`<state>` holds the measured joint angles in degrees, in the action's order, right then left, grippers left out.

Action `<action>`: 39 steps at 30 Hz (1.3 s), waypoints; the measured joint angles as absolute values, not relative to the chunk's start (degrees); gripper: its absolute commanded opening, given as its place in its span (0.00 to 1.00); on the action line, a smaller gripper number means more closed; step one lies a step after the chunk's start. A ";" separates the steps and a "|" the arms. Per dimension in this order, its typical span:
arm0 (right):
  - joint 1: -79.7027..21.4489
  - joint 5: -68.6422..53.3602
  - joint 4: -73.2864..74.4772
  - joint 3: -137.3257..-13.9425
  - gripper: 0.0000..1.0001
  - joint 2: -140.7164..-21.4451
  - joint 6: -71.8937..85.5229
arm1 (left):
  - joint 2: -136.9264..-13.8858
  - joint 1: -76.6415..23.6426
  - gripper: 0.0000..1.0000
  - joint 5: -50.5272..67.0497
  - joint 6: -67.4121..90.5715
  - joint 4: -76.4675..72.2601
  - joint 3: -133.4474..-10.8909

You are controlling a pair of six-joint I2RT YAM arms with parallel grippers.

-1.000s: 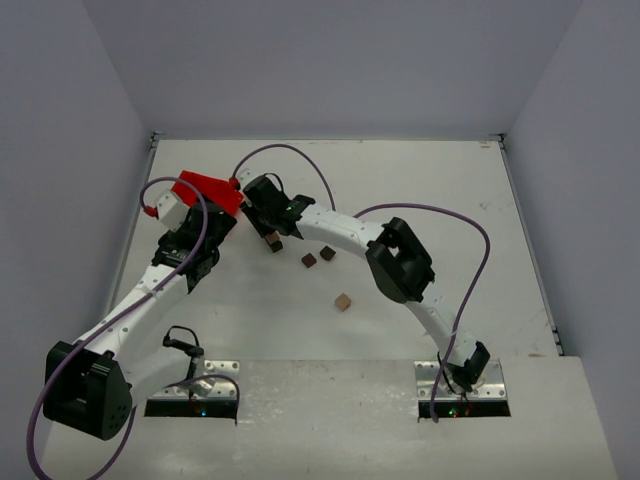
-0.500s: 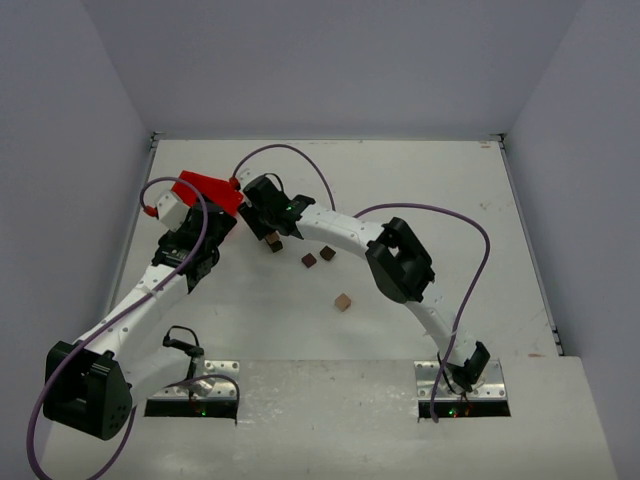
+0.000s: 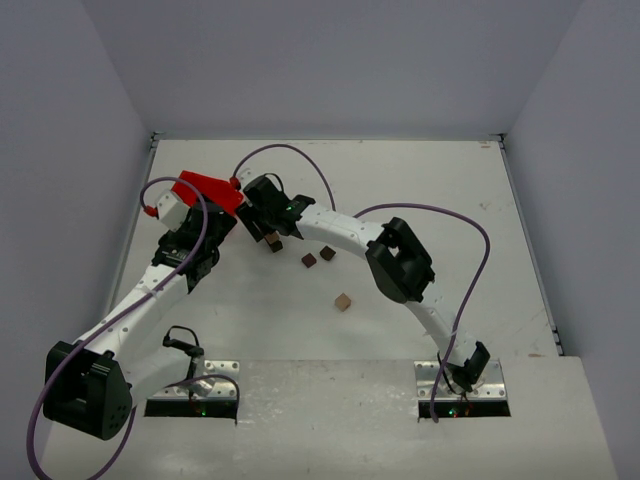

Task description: Build the wood block tower

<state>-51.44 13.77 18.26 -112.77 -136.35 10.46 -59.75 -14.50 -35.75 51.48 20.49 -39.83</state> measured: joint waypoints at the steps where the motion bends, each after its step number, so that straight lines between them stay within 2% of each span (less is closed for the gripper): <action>1: -51.44 13.93 18.25 -112.77 0.70 -136.35 10.45 | -59.75 -14.50 1.00 -35.75 51.48 20.49 -39.83; 39: -51.44 16.54 18.96 -115.21 0.70 -136.89 7.84 | -59.75 -14.50 1.00 -35.68 51.46 20.32 -39.85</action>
<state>-51.44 16.54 18.96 -115.21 -136.89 7.84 -59.75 -14.50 -35.68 51.46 20.32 -39.85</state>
